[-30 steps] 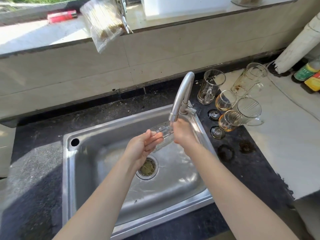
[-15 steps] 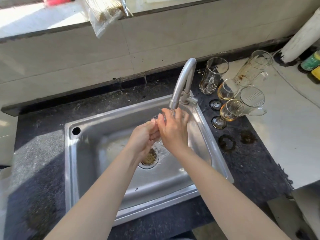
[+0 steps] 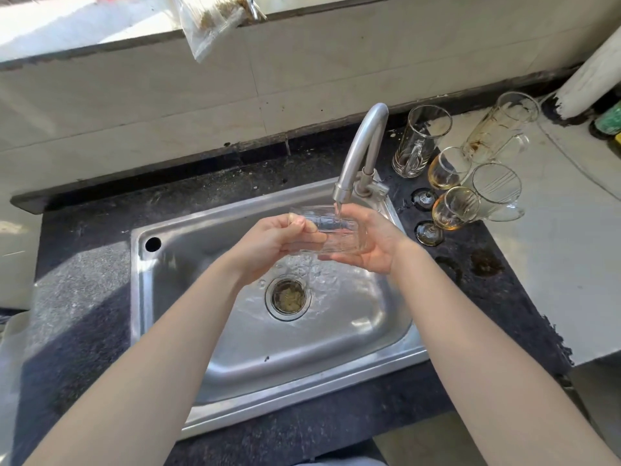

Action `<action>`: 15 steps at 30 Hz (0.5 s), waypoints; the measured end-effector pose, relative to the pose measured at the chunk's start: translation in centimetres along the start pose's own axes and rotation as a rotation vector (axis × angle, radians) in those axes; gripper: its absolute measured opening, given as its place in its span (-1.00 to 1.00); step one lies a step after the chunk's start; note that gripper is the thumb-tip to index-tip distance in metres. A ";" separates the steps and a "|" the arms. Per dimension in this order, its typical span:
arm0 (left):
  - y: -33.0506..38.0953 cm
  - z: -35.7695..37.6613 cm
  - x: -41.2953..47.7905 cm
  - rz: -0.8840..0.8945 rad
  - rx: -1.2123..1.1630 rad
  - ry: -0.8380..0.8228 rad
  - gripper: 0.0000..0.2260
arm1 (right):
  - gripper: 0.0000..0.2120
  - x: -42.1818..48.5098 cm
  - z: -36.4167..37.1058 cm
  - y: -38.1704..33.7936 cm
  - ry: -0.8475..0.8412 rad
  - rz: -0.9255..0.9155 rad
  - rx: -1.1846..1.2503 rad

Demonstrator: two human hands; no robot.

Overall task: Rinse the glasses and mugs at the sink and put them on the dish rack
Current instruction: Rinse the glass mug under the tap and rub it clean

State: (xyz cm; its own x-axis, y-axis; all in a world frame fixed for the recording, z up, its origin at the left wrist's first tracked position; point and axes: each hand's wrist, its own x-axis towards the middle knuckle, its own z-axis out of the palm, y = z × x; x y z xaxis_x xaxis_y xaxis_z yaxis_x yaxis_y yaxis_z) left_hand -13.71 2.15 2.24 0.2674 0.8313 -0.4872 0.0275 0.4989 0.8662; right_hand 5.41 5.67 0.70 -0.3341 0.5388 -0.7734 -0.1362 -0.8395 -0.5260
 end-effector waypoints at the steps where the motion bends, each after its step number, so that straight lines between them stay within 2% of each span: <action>1: 0.1 0.1 0.2 -0.002 0.009 0.015 -0.83 | -0.51 0.1 0.0 0.0 0.015 -0.030 -0.005; 3: -0.1 0.6 0.9 -0.007 0.043 0.130 -0.81 | -0.58 0.4 0.4 0.2 0.093 -0.148 -0.041; 6: -0.5 1.9 2.1 -0.062 -0.011 0.347 -0.64 | -0.72 -0.2 1.4 0.4 0.218 -0.325 -0.118; 7: -0.6 2.4 2.4 -0.097 -0.059 0.383 -0.61 | -0.68 -0.4 1.5 0.6 0.246 -0.385 -0.170; 10: -0.4 3.7 3.2 -0.173 -0.122 0.433 -0.60 | -0.45 -0.8 1.6 1.3 0.314 -0.511 -0.378; 13: 0.1 4.1 3.9 -0.222 -0.104 0.434 -0.59 | -0.45 -1.7 1.1 1.7 0.434 -0.578 -0.690; 15: 0.7 4.3 4.2 -0.232 -0.077 0.417 -0.59 | -0.50 -2.5 0.9 1.5 0.454 -0.630 -0.803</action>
State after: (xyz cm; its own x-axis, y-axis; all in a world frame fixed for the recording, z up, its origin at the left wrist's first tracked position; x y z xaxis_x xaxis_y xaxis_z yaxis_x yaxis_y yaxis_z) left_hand -8.40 4.94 1.31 -0.1465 0.7152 -0.6834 -0.0348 0.6867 0.7261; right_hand 5.20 2.98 2.11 -0.0238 0.9655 -0.2593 0.5354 -0.2067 -0.8189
